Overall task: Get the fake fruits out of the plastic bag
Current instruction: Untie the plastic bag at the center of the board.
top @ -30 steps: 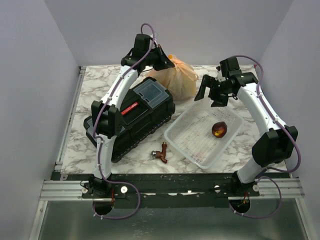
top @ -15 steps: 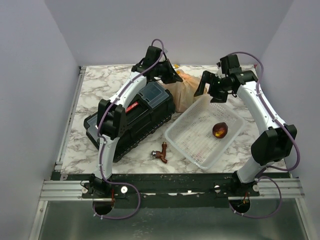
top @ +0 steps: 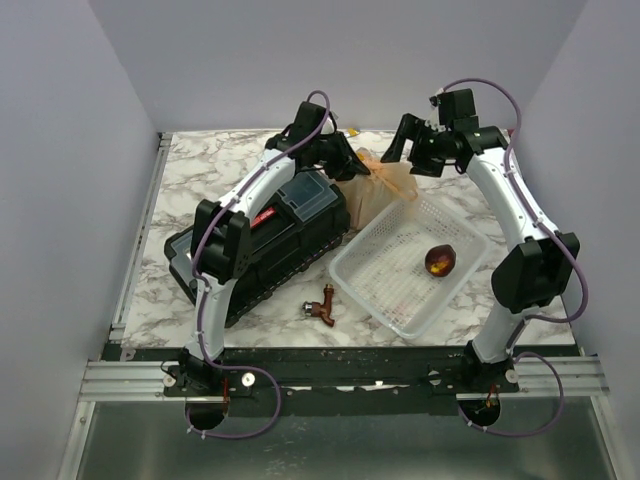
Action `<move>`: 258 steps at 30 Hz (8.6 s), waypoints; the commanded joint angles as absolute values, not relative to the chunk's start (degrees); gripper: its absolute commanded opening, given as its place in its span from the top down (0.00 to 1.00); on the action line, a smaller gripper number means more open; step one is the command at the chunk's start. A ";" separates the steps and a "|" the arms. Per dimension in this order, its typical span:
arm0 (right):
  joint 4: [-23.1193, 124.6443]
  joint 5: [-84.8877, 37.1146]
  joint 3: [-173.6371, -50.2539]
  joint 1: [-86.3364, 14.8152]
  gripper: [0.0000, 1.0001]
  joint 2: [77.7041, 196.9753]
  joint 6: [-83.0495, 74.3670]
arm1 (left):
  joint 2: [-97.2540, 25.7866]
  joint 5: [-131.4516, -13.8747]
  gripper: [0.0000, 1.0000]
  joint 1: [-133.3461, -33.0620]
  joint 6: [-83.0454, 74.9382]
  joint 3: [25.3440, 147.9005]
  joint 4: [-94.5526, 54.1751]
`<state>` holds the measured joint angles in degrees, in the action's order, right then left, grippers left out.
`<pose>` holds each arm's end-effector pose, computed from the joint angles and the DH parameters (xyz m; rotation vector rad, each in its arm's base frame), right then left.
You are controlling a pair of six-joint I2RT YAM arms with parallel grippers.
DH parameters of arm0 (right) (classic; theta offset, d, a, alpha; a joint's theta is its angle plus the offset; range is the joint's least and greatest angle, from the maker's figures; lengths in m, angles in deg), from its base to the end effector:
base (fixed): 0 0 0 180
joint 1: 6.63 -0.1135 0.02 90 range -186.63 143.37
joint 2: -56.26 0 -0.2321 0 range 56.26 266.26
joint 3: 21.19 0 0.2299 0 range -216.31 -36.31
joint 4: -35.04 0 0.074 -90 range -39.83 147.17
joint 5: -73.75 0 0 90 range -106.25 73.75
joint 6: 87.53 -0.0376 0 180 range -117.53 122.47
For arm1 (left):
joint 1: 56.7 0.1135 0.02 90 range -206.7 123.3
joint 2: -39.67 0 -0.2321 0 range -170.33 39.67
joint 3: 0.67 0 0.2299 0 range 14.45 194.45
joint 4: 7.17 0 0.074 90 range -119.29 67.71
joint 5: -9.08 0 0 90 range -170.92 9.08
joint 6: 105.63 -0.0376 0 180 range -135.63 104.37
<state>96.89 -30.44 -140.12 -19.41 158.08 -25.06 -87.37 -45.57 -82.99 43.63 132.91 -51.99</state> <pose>0.3546 0.0899 0.3306 0.1852 2.4045 0.6273 0.4121 -0.2278 0.2601 -0.3400 2.5129 -1.4111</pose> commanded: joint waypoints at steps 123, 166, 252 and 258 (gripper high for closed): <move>85.55 -42.80 -137.75 -10.85 0.99 161.48 -30.64 | -86.37 -74.47 1.00 -91.10 26.43 149.54 -77.49; 92.23 -28.58 -136.66 -19.99 0.46 157.47 -33.01 | -77.05 -62.45 1.00 -90.70 35.78 134.76 -68.96; 80.99 -54.22 -133.02 -8.48 0.99 158.82 -33.58 | -83.72 -72.93 0.31 -95.44 25.70 140.05 -65.89; 80.86 -54.04 -132.91 -8.55 0.99 158.56 -33.79 | -85.95 -73.26 0.37 -95.77 25.61 143.21 -70.29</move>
